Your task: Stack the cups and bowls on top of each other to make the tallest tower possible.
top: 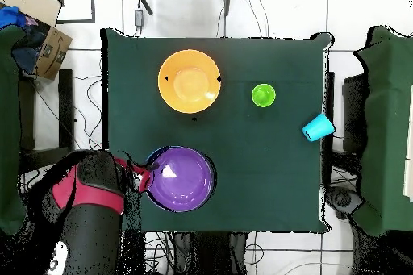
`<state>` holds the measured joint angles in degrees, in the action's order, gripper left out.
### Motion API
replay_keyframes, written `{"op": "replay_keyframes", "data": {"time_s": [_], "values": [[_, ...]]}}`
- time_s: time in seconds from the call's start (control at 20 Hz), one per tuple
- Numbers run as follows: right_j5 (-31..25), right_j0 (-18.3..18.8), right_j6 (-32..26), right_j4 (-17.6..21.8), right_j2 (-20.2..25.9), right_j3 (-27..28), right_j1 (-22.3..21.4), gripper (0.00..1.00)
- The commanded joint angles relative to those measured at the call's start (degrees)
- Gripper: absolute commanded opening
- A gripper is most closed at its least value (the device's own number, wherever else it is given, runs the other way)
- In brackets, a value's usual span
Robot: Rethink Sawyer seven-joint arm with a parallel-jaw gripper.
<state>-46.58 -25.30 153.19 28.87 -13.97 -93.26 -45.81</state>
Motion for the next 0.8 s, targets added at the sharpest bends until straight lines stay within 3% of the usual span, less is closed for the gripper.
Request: {"op": "replay_keyframes", "data": {"time_s": [0.05,0.8], "values": [[3.1,-0.6,0.3,4.2,1.9,1.2,2.0,0.00],[1.5,-0.6,-0.7,3.0,2.2,2.6,1.8,0.00]]}}
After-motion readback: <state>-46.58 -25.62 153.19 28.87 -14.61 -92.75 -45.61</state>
